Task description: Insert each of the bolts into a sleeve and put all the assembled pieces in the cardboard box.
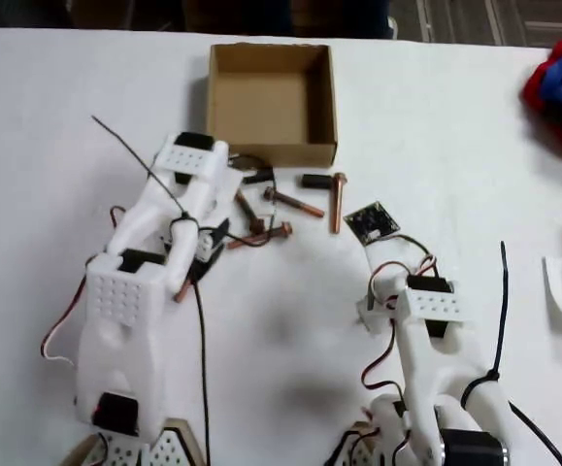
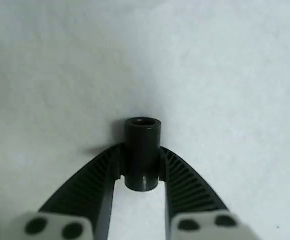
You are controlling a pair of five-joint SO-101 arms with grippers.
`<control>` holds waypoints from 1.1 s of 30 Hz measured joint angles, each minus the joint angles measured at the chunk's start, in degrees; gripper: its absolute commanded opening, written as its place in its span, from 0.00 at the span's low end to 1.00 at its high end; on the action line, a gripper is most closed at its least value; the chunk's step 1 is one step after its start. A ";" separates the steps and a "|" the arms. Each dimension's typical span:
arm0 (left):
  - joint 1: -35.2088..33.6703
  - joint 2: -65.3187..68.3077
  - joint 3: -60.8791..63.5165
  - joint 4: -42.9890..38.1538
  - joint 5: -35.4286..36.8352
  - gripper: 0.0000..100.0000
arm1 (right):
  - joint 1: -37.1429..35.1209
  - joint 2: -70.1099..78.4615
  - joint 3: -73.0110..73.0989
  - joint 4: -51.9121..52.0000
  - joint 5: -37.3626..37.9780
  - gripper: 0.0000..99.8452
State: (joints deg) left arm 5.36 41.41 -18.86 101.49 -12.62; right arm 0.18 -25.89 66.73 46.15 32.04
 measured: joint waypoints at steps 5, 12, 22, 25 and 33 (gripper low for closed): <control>1.41 -7.38 0.26 -0.70 1.76 0.03 | 0.00 0.00 0.00 0.00 0.00 0.02; 1.23 -10.11 7.74 -5.54 2.02 0.20 | 0.00 0.00 0.00 0.00 0.00 0.02; -0.18 -10.20 10.99 -10.46 2.02 0.20 | 0.00 0.00 0.00 0.00 0.00 0.02; -0.18 -10.20 10.81 -12.13 2.02 0.20 | 0.00 0.00 0.00 0.00 0.00 0.02; -0.18 -10.20 10.81 -15.38 2.02 0.20 | 0.00 0.00 0.00 0.00 0.00 0.02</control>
State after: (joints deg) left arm 5.19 31.21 -8.04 86.11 -10.59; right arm 0.18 -25.89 66.73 46.15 32.04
